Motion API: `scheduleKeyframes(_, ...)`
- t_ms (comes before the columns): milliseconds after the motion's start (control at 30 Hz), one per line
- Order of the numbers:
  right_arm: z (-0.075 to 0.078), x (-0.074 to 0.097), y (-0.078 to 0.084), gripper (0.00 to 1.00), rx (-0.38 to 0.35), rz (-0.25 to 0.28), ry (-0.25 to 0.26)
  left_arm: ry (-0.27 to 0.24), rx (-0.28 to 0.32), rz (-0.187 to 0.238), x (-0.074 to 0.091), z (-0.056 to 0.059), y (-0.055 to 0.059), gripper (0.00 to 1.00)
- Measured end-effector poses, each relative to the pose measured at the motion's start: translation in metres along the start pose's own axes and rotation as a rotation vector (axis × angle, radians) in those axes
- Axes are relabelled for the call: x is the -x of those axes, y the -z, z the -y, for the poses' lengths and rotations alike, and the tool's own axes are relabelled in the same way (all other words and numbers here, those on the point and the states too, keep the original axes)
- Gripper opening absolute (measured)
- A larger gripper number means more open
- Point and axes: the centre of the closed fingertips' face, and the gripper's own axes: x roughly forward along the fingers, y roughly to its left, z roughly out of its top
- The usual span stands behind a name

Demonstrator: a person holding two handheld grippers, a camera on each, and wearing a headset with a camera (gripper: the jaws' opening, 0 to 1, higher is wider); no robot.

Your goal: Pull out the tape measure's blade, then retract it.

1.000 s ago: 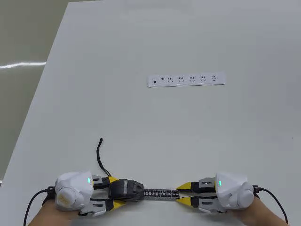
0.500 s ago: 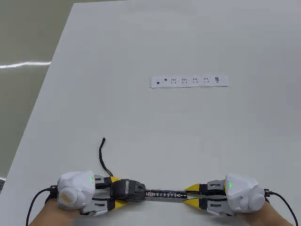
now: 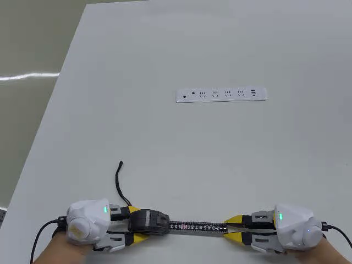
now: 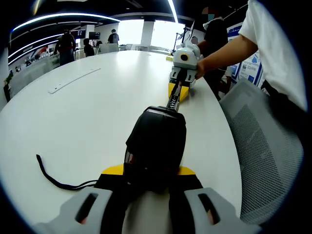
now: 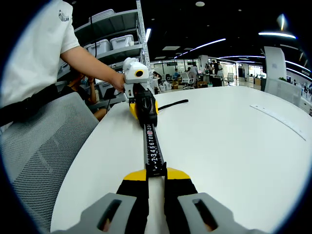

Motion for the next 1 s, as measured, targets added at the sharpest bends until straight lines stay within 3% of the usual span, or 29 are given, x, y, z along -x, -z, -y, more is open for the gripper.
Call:
scheduleKeyframes(367,0.002,0.02,0.008,0.08,-0.017,-0.004,0.014,0.002,0.0,-0.003,0.0,0.0,0.0,0.29)
scheduleKeyframes(1000,0.006,0.039,0.015,0.08,-0.024,-0.012,0.027,0.0,0.005,-0.003,0.0,0.0,0.0,0.29)
